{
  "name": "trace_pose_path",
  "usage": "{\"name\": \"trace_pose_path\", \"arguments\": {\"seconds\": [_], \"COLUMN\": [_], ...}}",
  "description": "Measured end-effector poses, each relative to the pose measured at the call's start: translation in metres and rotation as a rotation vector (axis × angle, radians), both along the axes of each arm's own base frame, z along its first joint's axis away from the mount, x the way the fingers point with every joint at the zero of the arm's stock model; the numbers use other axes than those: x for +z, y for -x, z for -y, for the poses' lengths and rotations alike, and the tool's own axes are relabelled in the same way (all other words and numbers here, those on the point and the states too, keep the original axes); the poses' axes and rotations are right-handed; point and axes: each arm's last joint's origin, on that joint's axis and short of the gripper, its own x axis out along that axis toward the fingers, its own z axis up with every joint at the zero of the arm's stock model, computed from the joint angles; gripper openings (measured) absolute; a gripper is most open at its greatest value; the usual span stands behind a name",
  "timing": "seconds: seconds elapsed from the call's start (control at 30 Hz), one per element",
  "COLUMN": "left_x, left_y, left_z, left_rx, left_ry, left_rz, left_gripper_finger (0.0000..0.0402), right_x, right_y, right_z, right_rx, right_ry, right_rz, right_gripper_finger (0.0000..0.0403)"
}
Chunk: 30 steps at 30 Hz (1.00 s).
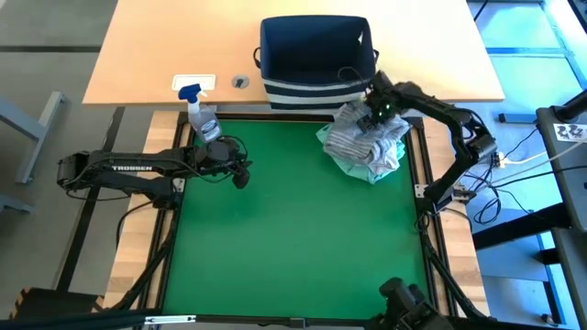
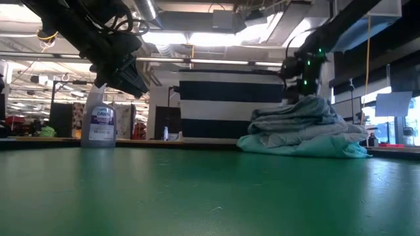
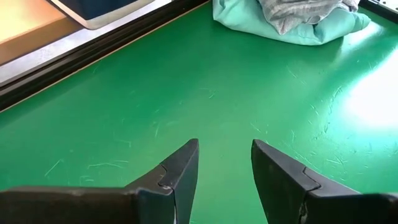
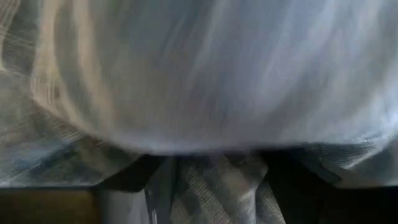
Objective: Fold laundry
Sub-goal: Put the stacked clothes into the blue laundry bin
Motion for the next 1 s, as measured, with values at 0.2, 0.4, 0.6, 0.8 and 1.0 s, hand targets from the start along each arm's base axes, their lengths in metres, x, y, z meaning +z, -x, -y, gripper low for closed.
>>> {"name": "trace_pose_path", "arguments": {"seconds": [0.2, 0.4, 0.6, 0.8, 1.0], "left_x": [0.000, 0.000, 0.002, 0.015, 0.025], "left_y": [0.000, 0.000, -0.001, -0.005, -0.009], "left_z": [0.000, 0.001, 0.001, 0.000, 0.002], "left_rx": [0.000, -0.017, -0.044, -0.045, -0.053], "left_ry": [0.000, 0.012, 0.033, 0.021, 0.010], "left_rz": [0.000, 0.007, 0.012, 0.054, 0.088], "left_gripper_finger": [0.0143, 0.0143, 0.0143, 0.0143, 0.0143], "right_x": [-0.045, -0.060, -0.060, -0.056, -0.061], "right_y": [-0.009, -0.037, -0.076, -0.117, -0.154], "right_z": [-0.020, -0.062, -0.102, -0.148, -0.178], "right_rx": [-0.020, 0.057, 0.045, 0.036, 0.090], "right_ry": [-0.060, -0.130, -0.177, -0.238, -0.259], "right_rz": [0.024, 0.005, 0.094, 0.287, 0.485], "right_gripper_finger": [0.0220, 0.0220, 0.0220, 0.0220, 0.0220]}}
